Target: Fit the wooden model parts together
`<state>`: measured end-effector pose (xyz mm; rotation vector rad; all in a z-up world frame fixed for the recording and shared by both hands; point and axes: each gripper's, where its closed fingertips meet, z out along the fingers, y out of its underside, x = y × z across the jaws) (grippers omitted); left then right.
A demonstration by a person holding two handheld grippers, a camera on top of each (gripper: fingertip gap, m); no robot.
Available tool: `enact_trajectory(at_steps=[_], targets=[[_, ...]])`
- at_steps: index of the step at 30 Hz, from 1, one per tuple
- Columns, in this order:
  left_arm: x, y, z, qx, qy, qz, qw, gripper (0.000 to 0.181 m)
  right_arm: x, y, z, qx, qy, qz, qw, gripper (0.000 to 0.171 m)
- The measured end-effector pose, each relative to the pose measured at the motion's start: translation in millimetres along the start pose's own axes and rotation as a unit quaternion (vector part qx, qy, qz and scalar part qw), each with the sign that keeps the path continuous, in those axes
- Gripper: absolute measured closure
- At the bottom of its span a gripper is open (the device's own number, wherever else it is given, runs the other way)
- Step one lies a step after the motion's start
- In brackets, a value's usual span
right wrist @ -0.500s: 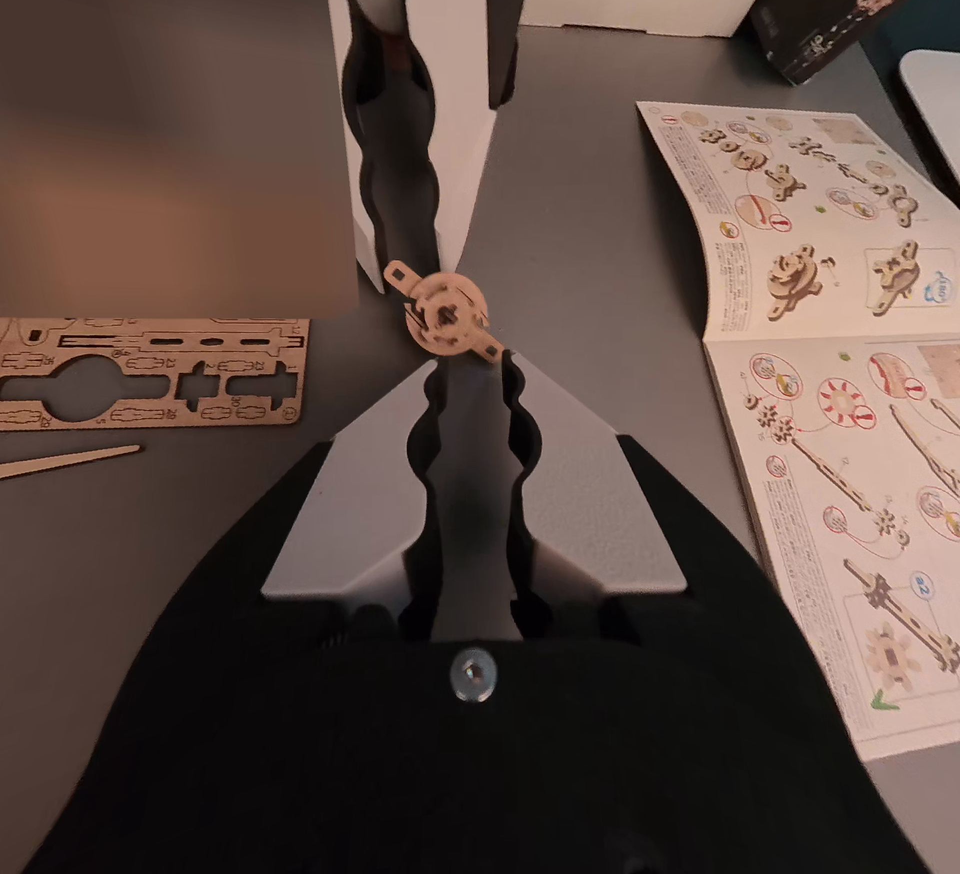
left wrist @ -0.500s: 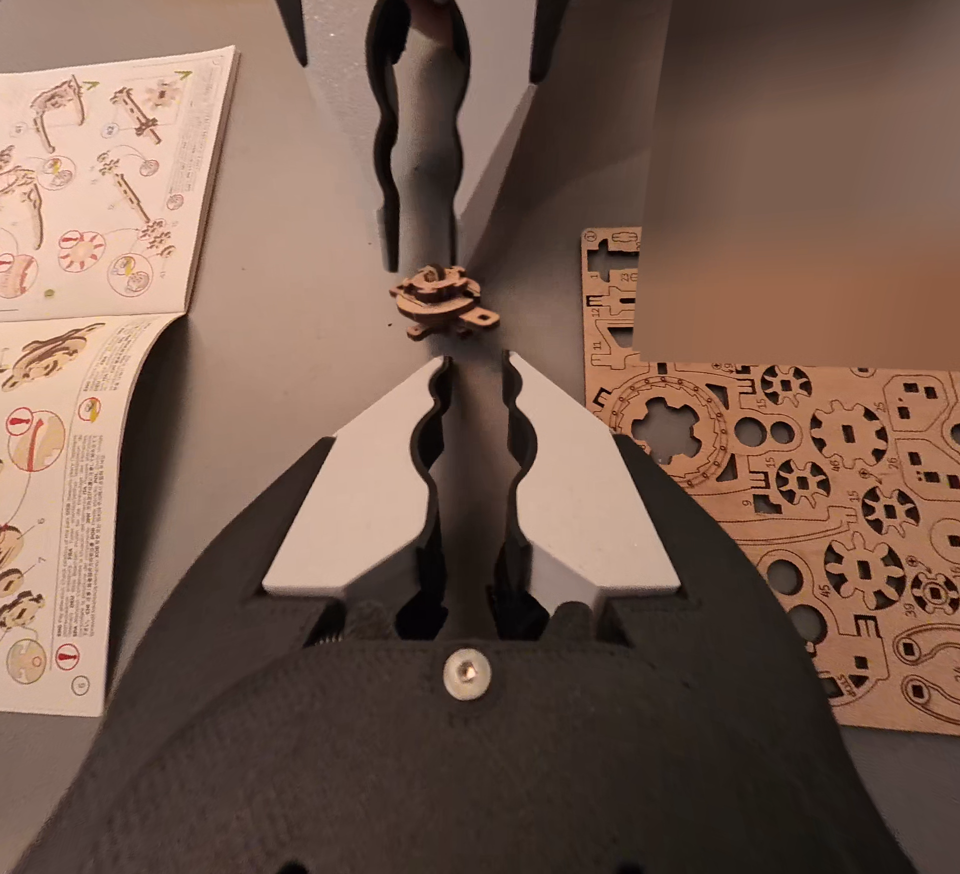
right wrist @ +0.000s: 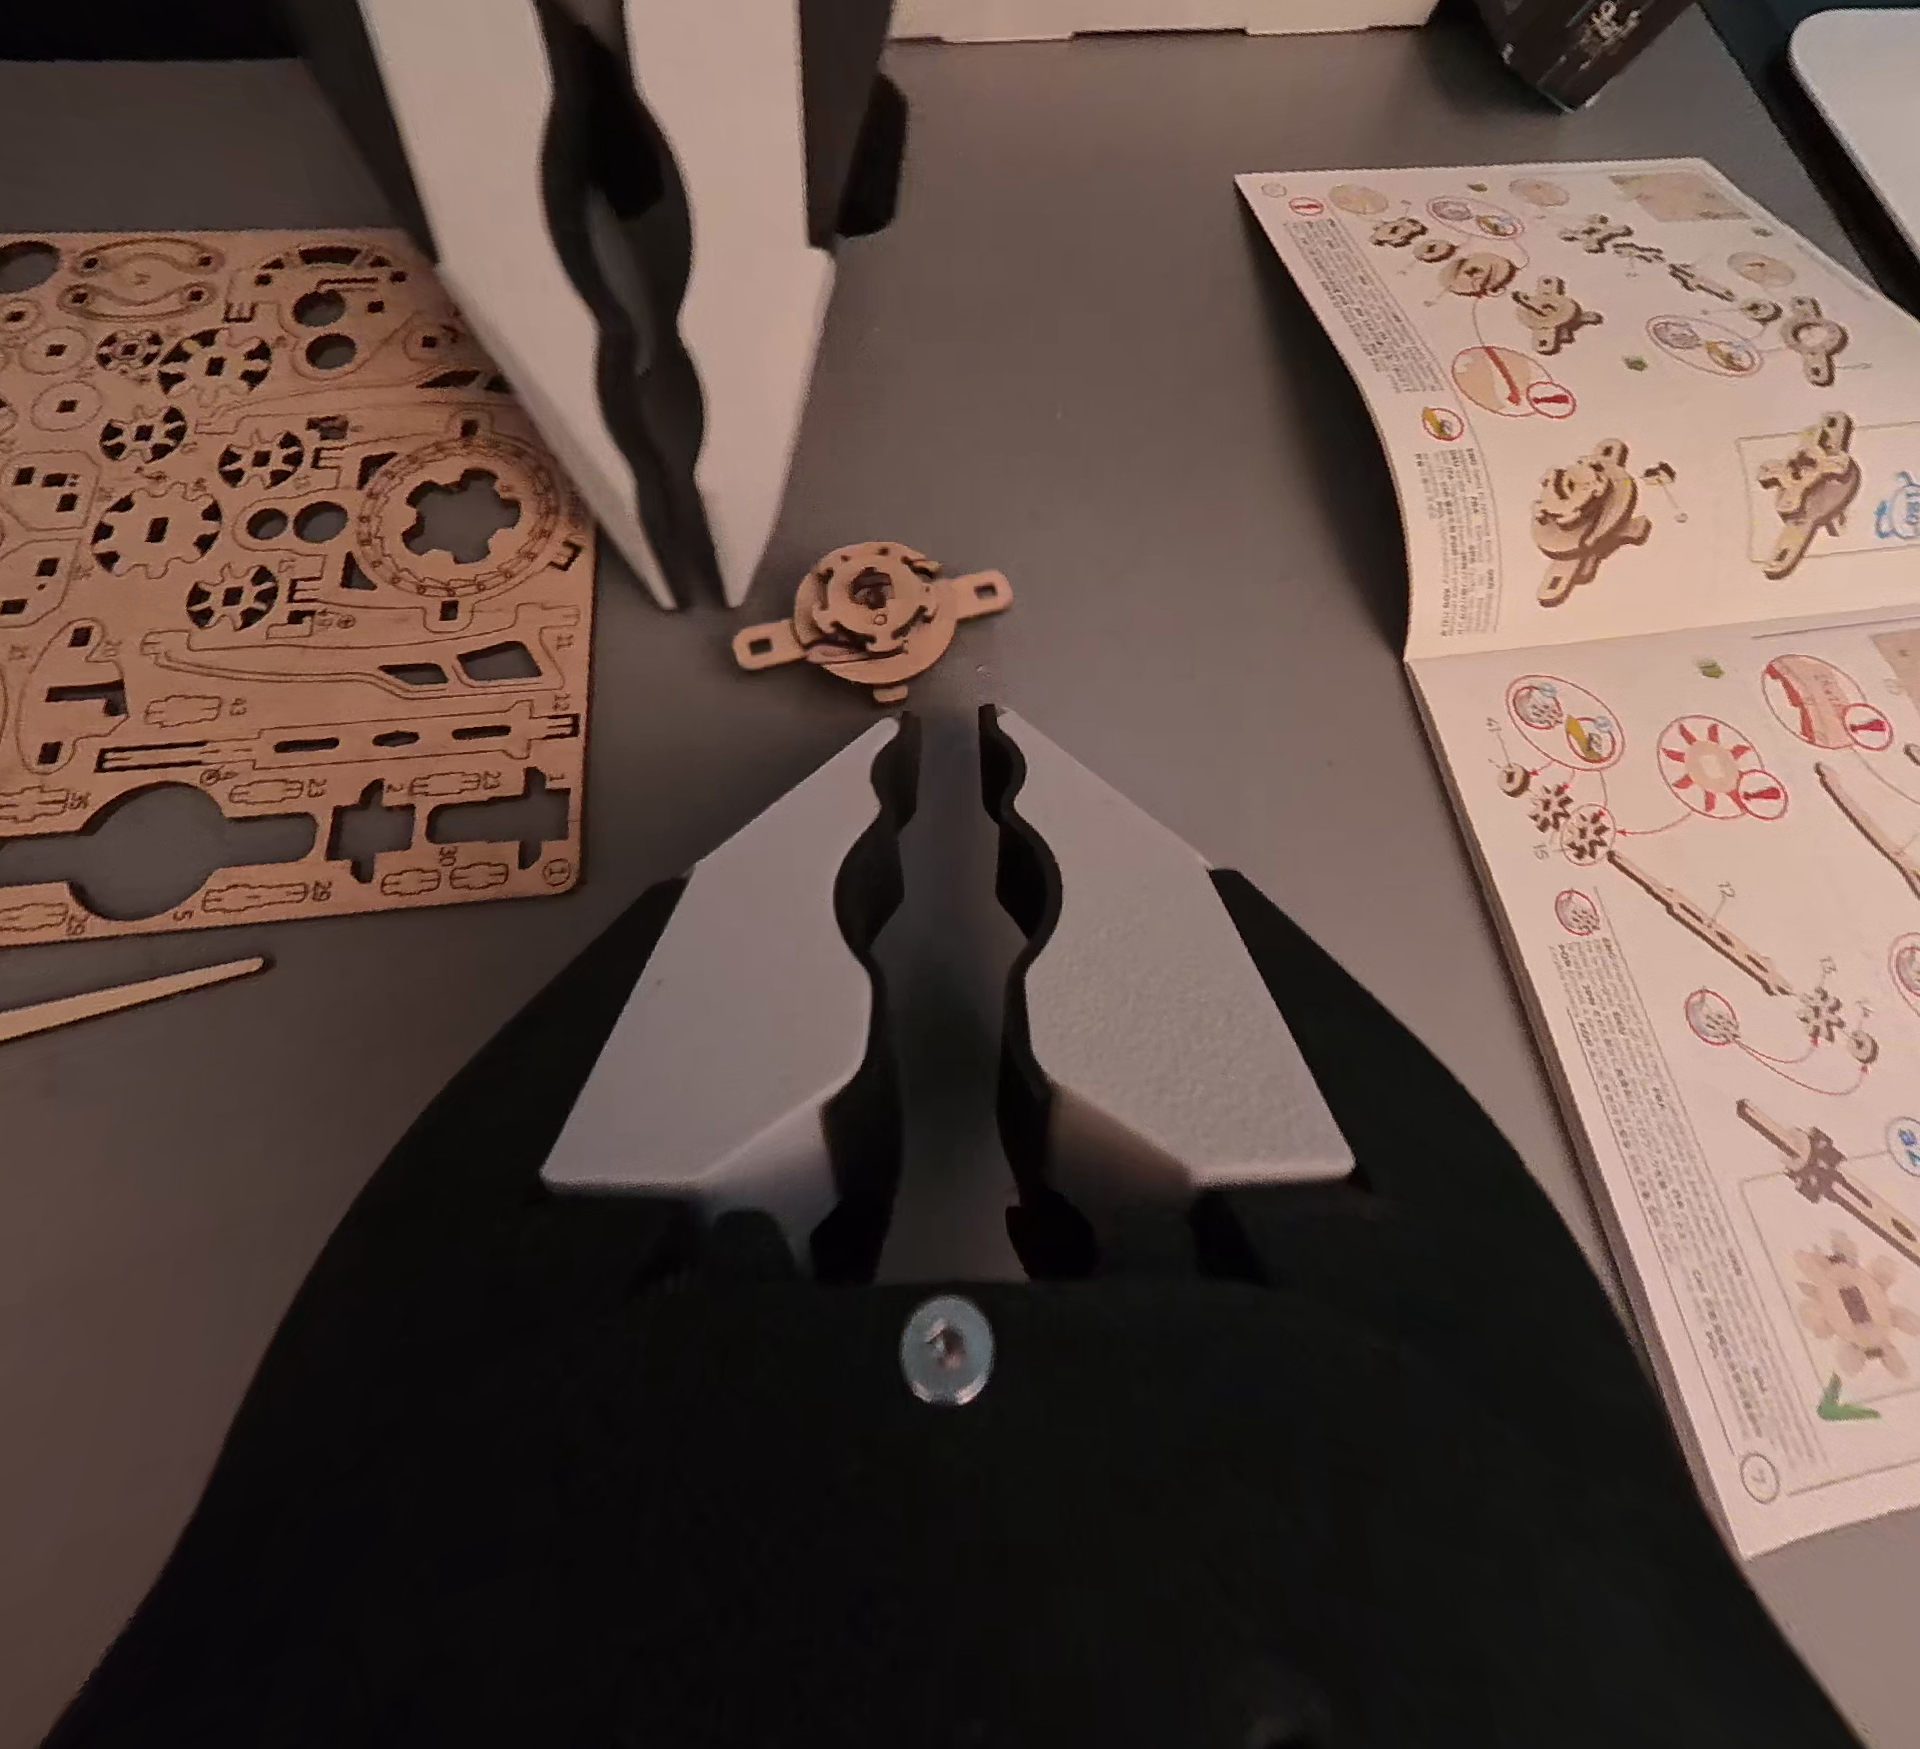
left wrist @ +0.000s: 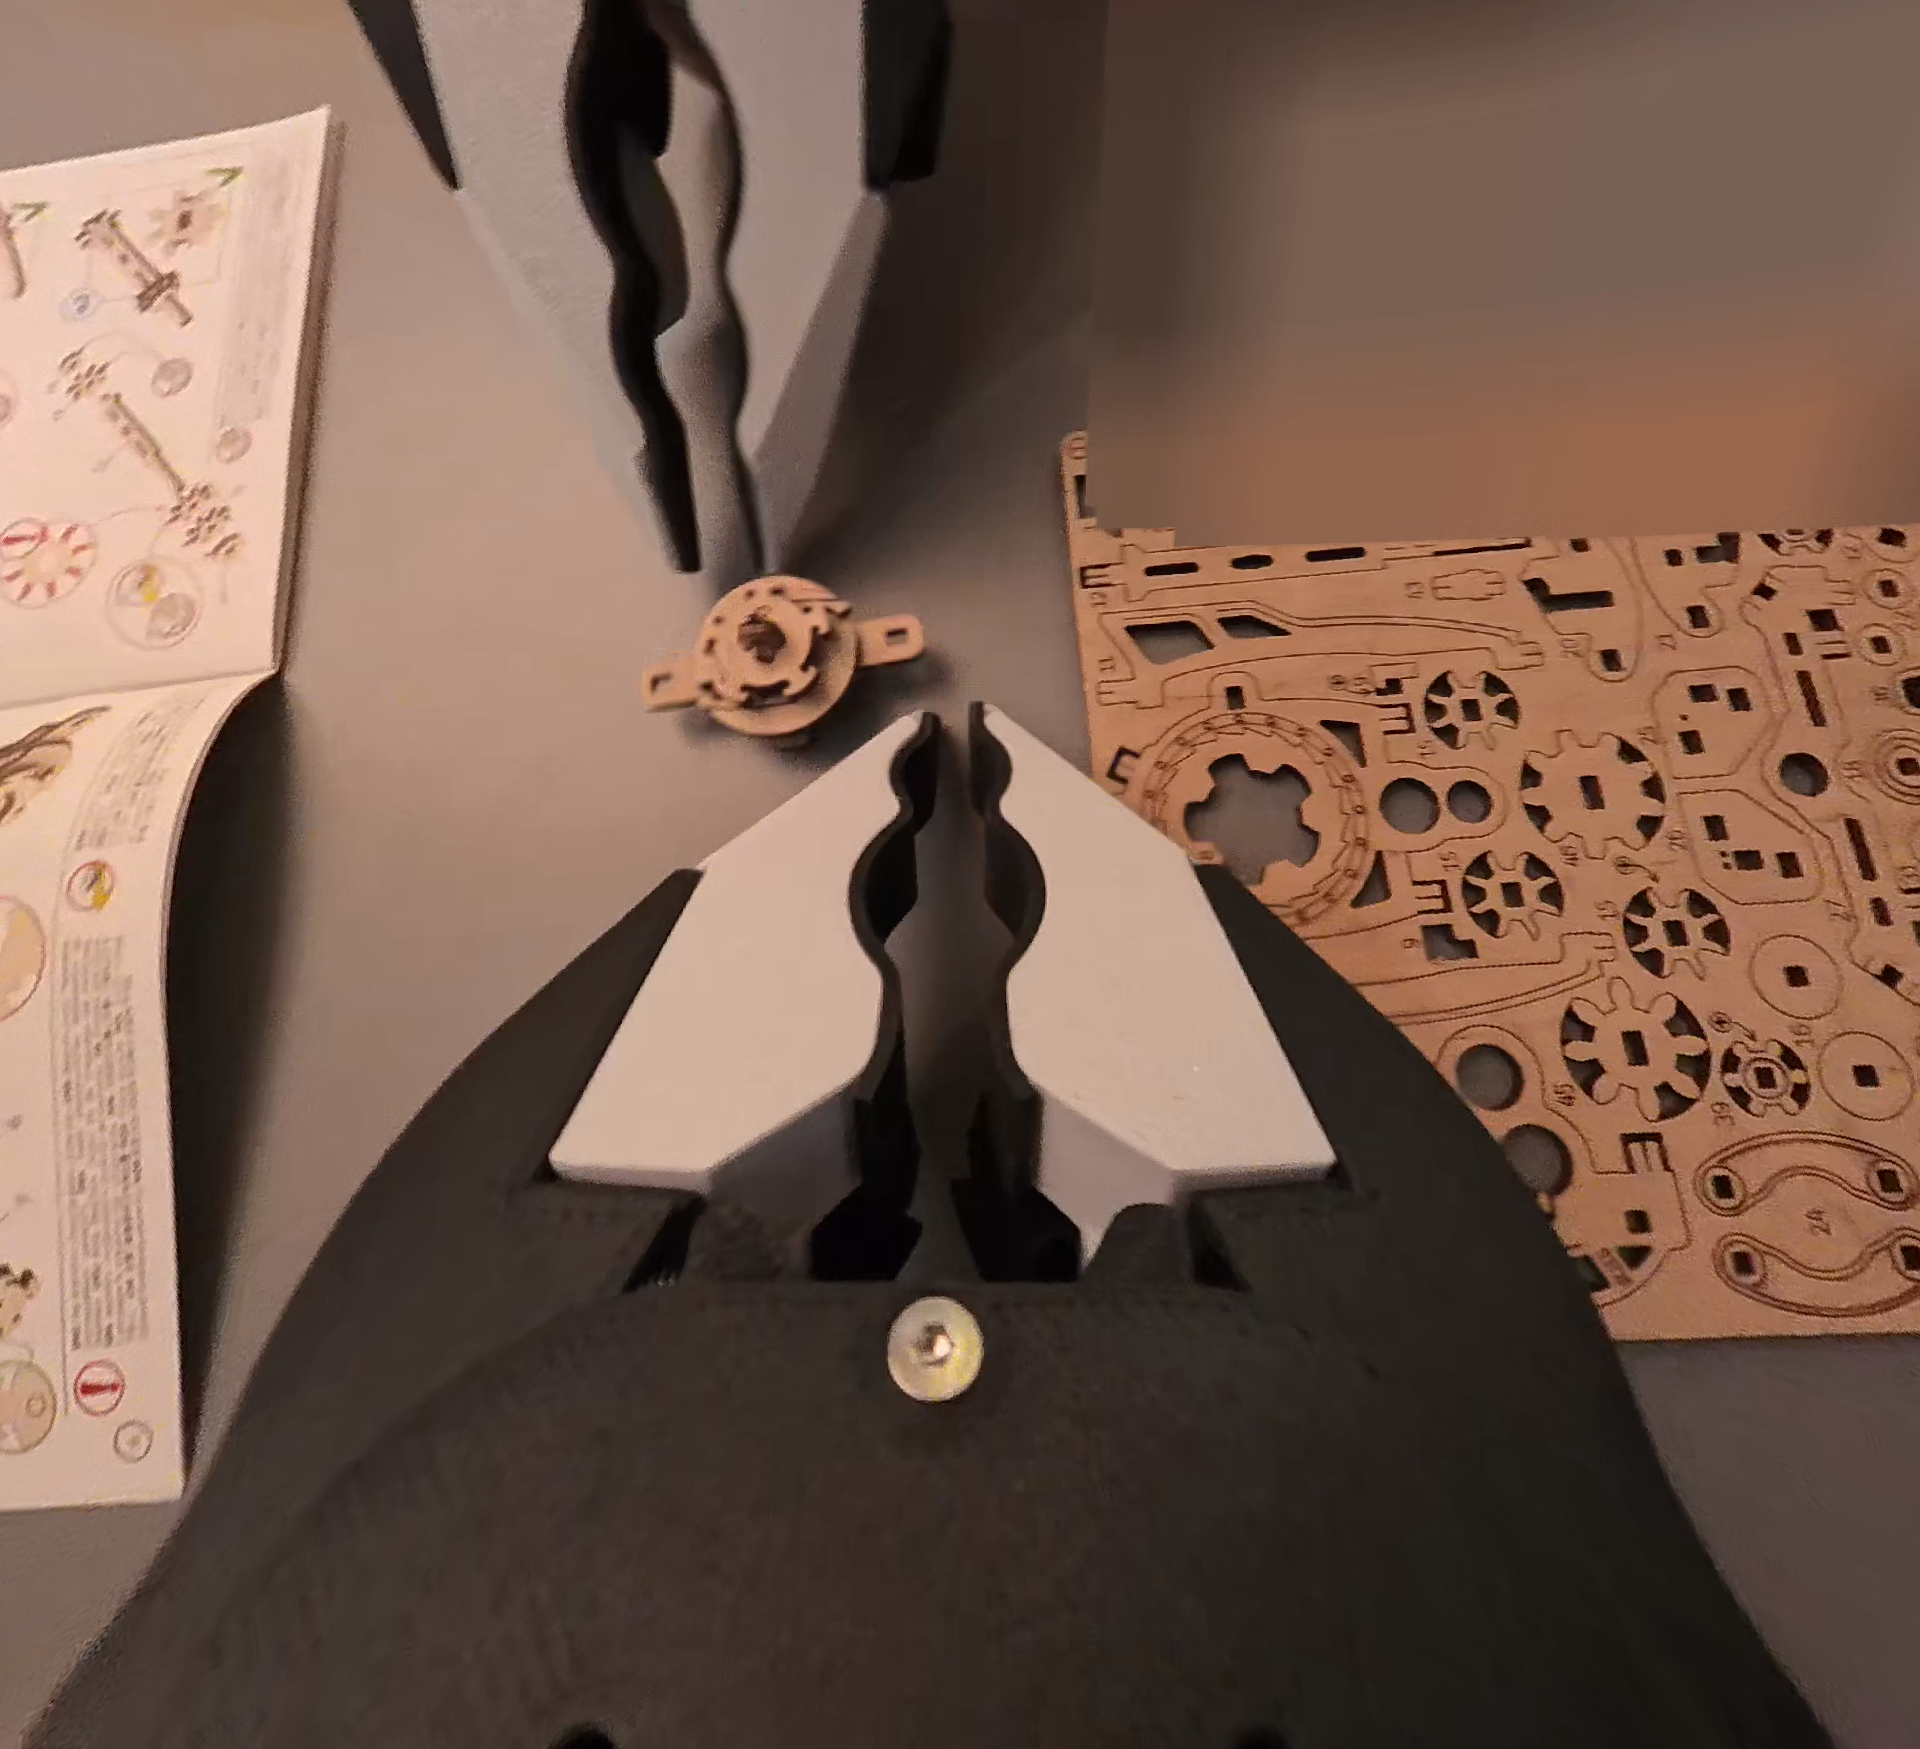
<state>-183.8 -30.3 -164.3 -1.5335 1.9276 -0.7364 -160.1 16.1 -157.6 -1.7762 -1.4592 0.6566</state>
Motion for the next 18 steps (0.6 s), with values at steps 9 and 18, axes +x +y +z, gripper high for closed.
enact_trajectory(at_steps=[9, 18], targets=[[-9.8, -6.7, -7.9, 0.031, -0.014, -0.006, 0.999, 0.171, 3.0, -3.2, -4.2, 0.014, -0.007, 0.033, 0.999, 0.162], [4.4, -18.9, 2.7, 0.052, 0.010, -0.002, 0.999, 0.151, 10.4, -11.0, -10.6, 0.043, -0.002, 0.073, 0.996, 0.162]])
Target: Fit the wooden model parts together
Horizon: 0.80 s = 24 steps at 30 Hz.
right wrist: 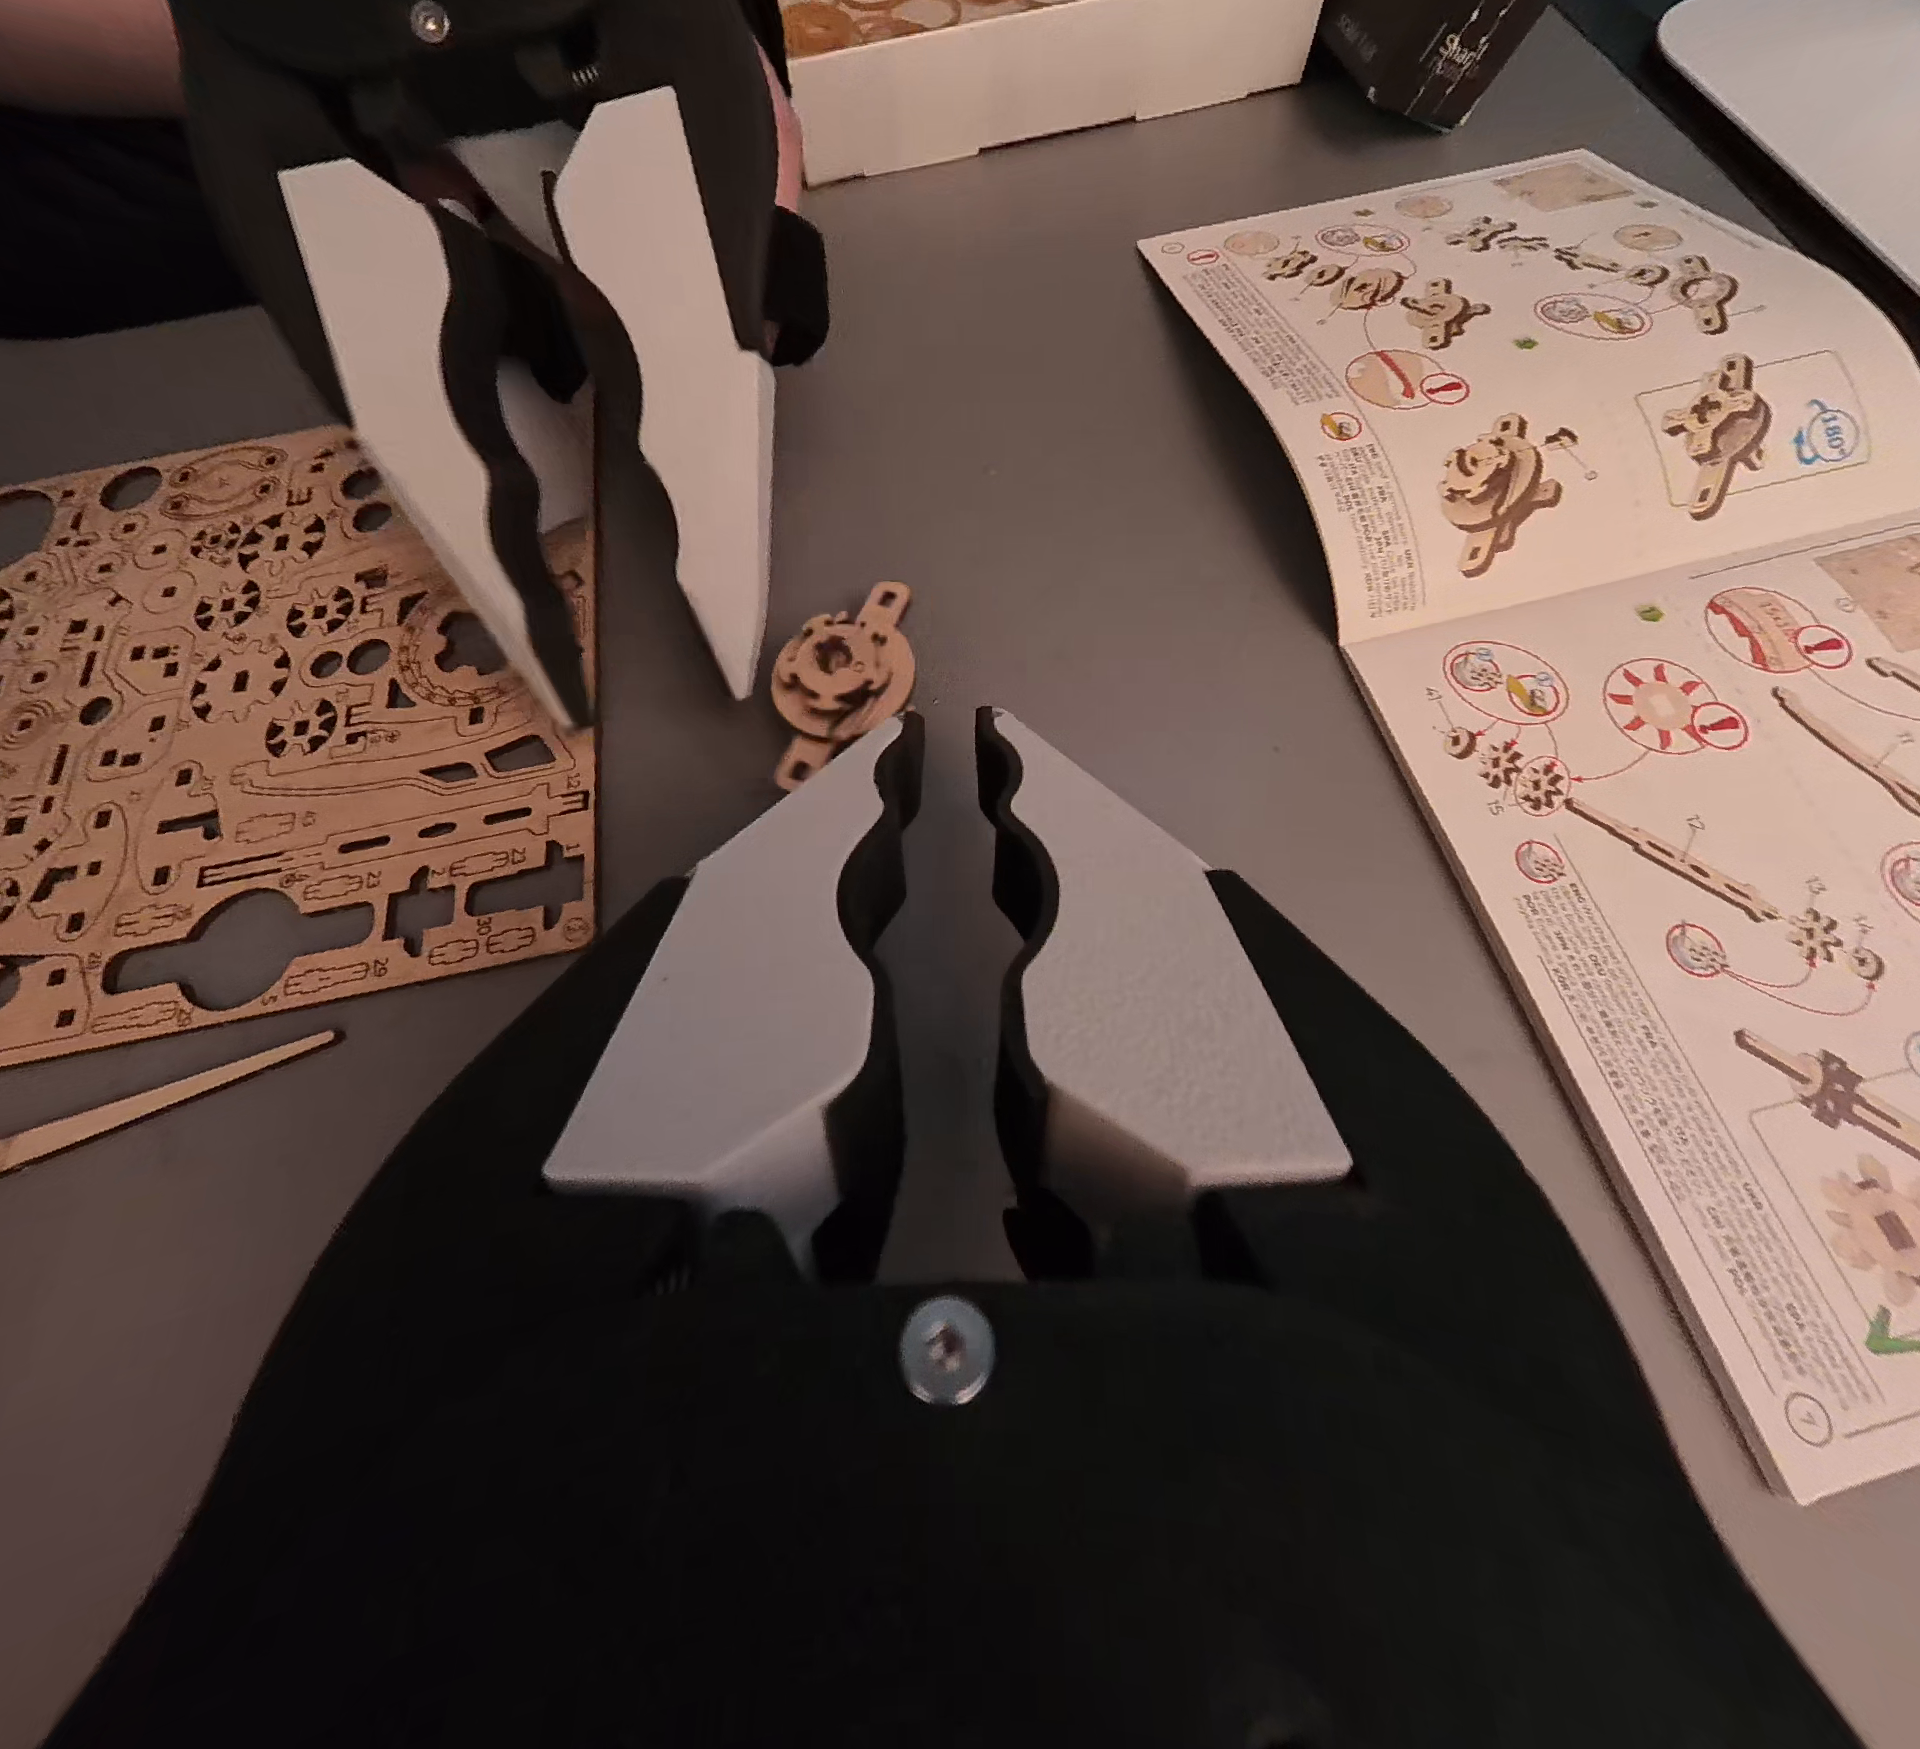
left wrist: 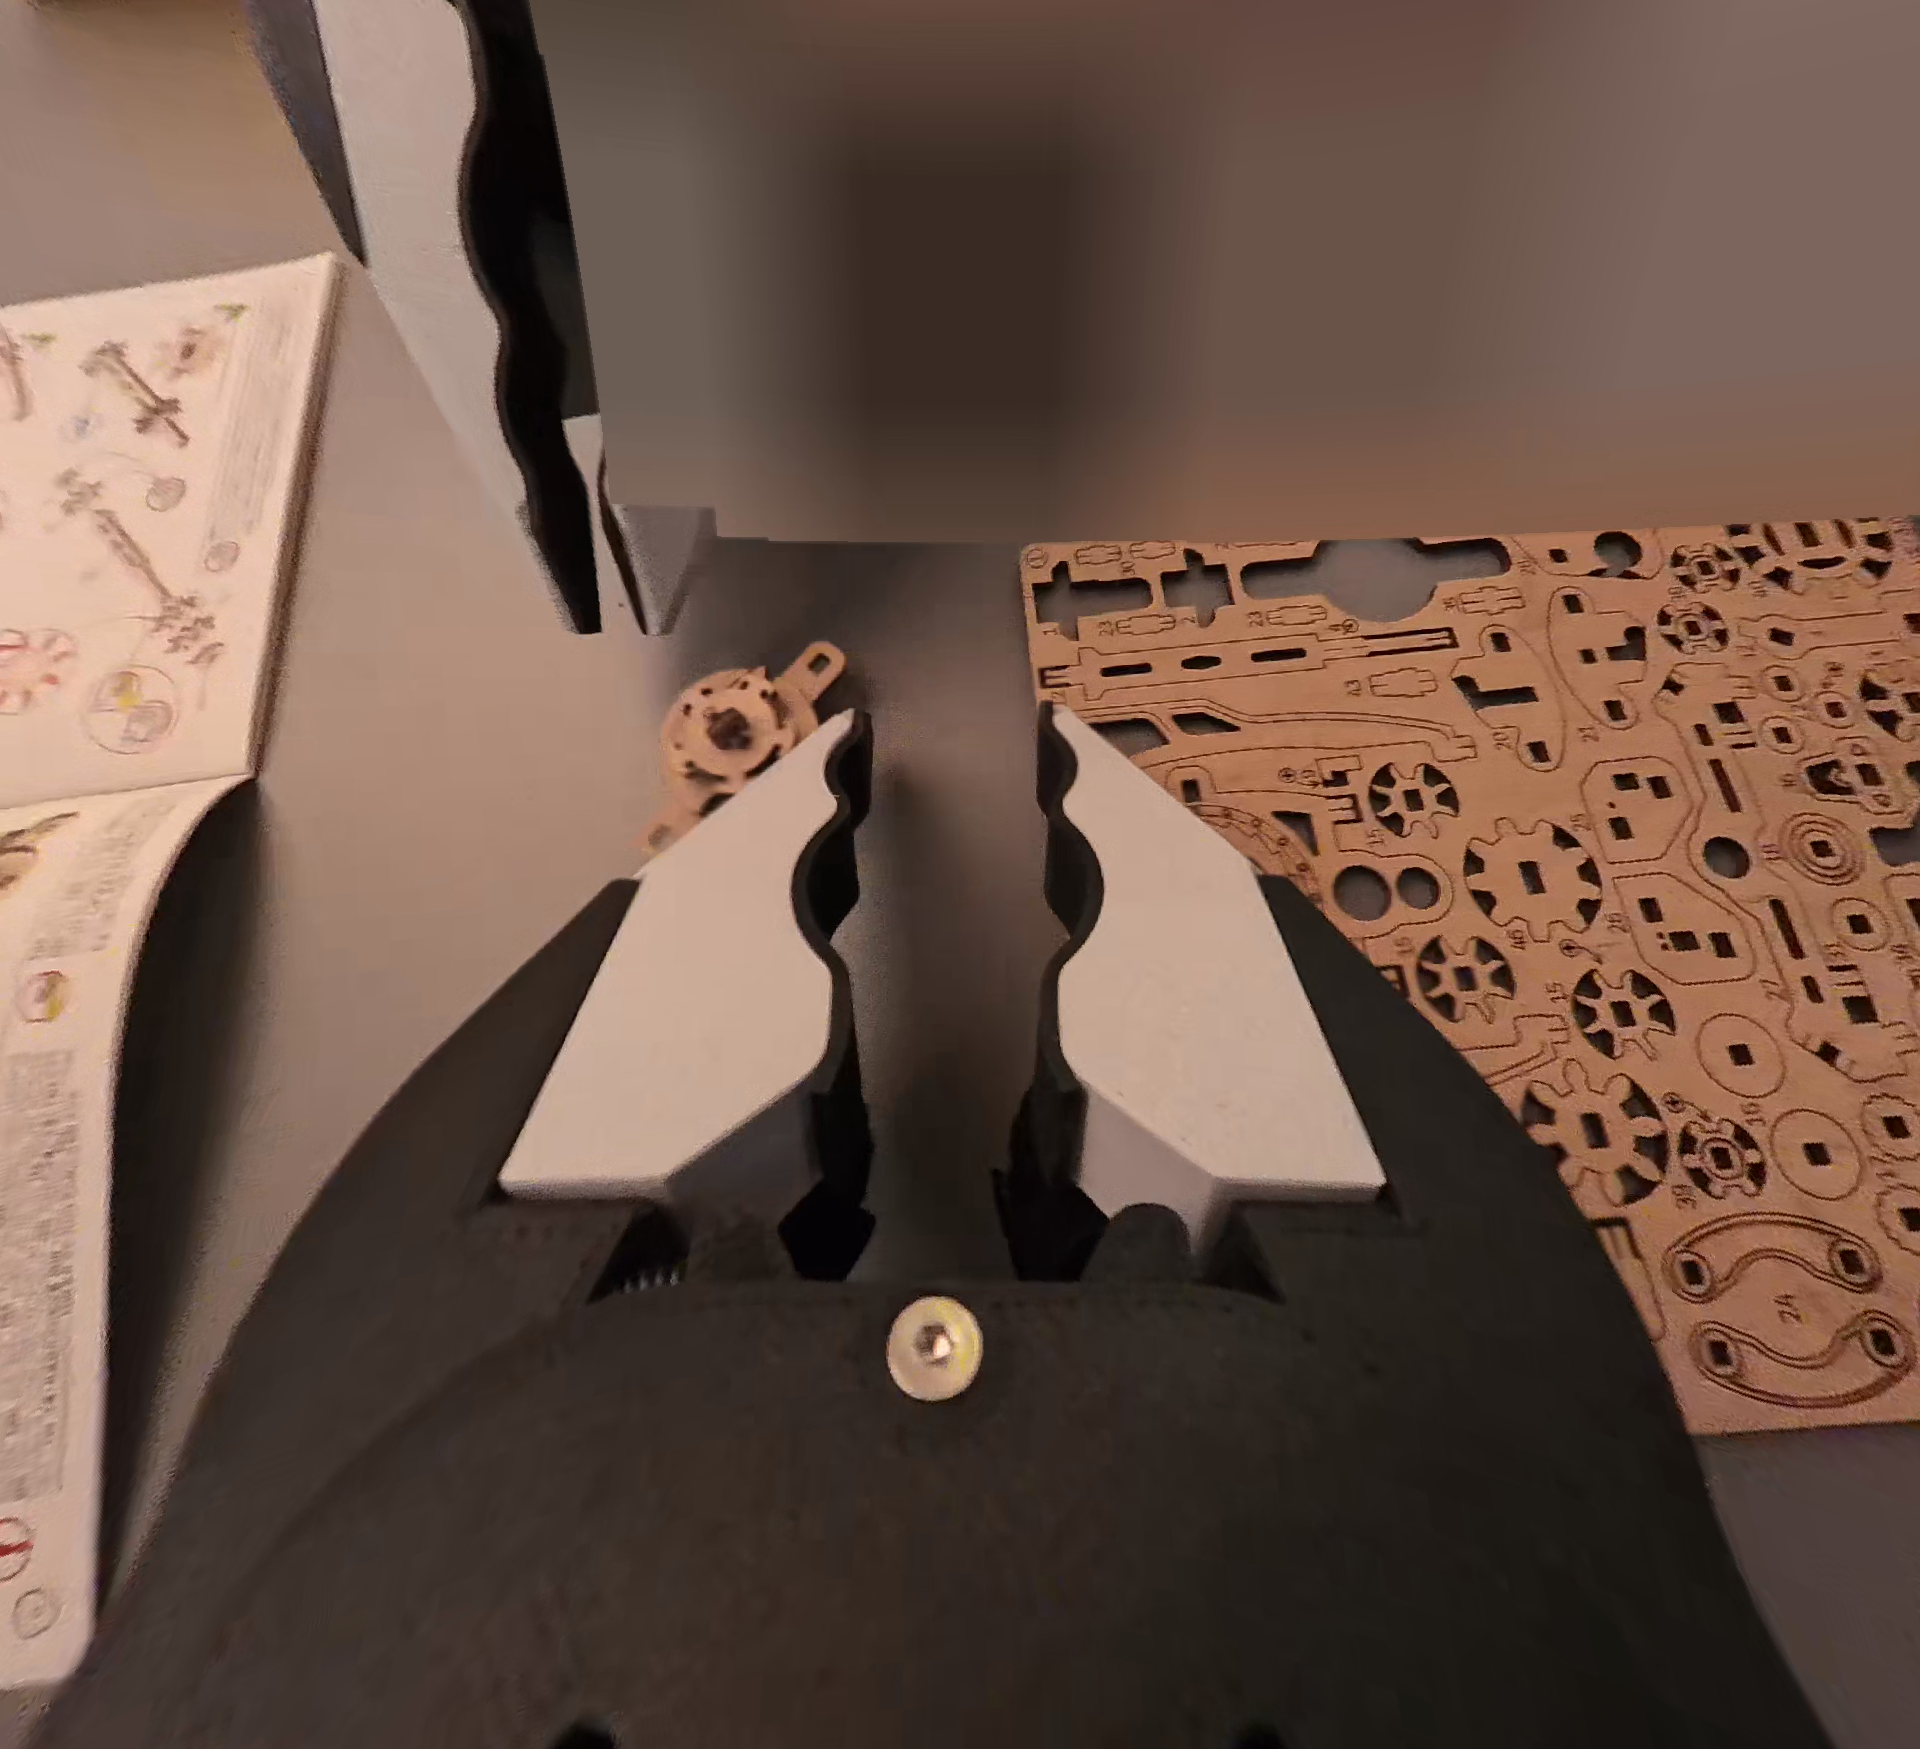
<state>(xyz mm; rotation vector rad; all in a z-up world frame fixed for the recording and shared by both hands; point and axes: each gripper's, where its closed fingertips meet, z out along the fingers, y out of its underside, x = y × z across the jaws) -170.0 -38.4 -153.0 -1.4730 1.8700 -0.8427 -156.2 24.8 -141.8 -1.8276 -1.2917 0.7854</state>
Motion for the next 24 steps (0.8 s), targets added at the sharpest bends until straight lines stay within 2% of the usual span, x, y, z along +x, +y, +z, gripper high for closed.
enact_trajectory(at_steps=[3, 7, 15, 20, 24], targets=[[-18.4, -5.4, -12.4, 0.032, -0.031, -0.022, 0.999, 0.157, -6.3, -6.6, -1.5, 0.014, -0.017, 0.015, 1.000, 0.161], [-47.4, -3.7, -28.3, 0.059, -0.069, -0.071, 0.993, 0.148, -16.5, -8.4, 1.6, 0.016, -0.039, 0.014, 0.999, 0.160], [-43.3, 9.3, -13.5, 0.015, -0.064, -0.079, 0.995, 0.142, -16.6, 2.7, 6.9, -0.007, -0.048, -0.003, 0.999, 0.145], [-40.8, 20.3, -5.5, -0.030, -0.070, -0.063, 0.995, 0.157, -15.7, 4.2, 8.1, -0.013, -0.048, -0.002, 0.999, 0.145], [-41.9, 20.9, -5.1, -0.034, -0.076, -0.061, 0.995, 0.164, -16.1, 14.5, 12.4, -0.050, -0.036, -0.034, 0.998, 0.146]])
